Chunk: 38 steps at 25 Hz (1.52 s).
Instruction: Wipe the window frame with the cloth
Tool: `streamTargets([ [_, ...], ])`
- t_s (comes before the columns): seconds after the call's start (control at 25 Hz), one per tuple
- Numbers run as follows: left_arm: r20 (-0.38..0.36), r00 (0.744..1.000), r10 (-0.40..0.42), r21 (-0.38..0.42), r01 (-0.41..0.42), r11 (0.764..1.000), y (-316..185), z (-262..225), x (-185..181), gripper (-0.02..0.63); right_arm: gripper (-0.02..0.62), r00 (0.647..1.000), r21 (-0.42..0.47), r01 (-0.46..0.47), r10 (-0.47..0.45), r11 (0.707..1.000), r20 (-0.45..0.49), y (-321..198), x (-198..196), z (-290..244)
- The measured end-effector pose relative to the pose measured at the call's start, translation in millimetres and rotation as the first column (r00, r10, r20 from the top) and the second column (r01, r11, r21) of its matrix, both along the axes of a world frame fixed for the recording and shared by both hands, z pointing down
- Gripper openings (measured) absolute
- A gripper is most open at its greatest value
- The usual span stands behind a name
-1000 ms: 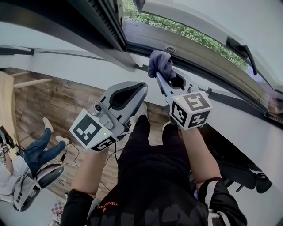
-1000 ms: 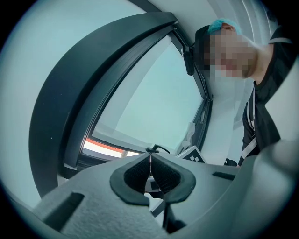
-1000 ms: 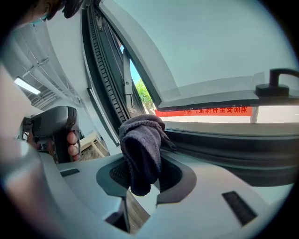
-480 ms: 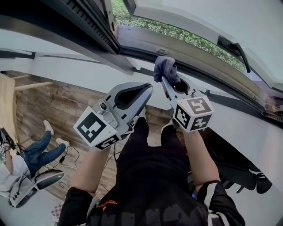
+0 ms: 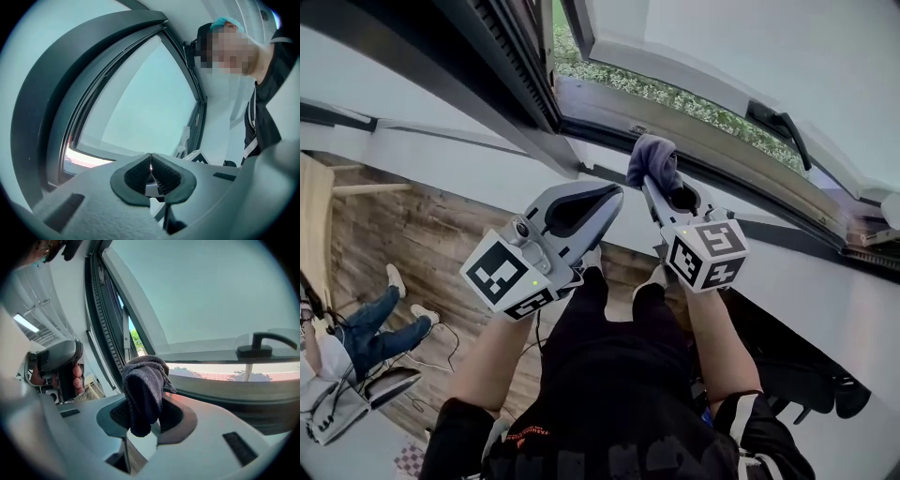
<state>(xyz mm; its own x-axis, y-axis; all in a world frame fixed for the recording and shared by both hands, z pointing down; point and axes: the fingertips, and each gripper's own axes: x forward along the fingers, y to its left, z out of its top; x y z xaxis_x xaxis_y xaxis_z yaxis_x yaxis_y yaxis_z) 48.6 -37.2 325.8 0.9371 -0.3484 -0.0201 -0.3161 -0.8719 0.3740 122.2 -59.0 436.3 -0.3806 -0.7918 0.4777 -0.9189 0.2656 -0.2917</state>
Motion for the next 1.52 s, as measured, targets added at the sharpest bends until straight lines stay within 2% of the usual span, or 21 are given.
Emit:
streamTargets([
  [0.28, -0.024, 0.998, -0.062, 0.053, 0.063, 0.997, -10.1, -29.1, -33.8, 0.023, 0.107, 0.998, 0.102, 0.068, -0.067, 0.992, -0.008, -15.4, -30.7, -48.7],
  [0.64, -0.055, 0.988, -0.145, 0.137, 0.151, 0.979, -27.9, -67.7, -70.2, 0.023, 0.107, 0.985, 0.253, 0.169, -0.168, 0.953, -0.027, -40.8, -74.1, -119.2],
  [0.8, -0.075, 0.982, -0.174, 0.176, 0.185, 0.967, -35.0, -88.9, -91.2, 0.023, 0.107, 0.977, 0.329, 0.213, -0.208, 0.920, -0.049, -51.4, -100.6, -158.4],
  [1.04, -0.104, 0.971, -0.214, 0.229, 0.233, 0.945, -35.7, -118.1, -125.7, 0.023, 0.107, 0.960, 0.436, 0.278, -0.257, 0.856, -0.108, -53.9, -137.8, -214.3],
  [1.32, -0.124, 0.961, -0.248, 0.264, 0.272, 0.925, -40.9, -134.1, -139.6, 0.023, 0.107, 0.955, 0.522, 0.296, -0.268, 0.800, -0.130, -51.7, -144.8, -255.3],
  [1.52, -0.127, 0.958, -0.257, 0.265, 0.283, 0.922, -40.9, -133.9, -140.3, 0.023, 0.107, 0.950, 0.545, 0.311, -0.279, 0.779, -0.143, -49.3, -148.7, -264.8],
])
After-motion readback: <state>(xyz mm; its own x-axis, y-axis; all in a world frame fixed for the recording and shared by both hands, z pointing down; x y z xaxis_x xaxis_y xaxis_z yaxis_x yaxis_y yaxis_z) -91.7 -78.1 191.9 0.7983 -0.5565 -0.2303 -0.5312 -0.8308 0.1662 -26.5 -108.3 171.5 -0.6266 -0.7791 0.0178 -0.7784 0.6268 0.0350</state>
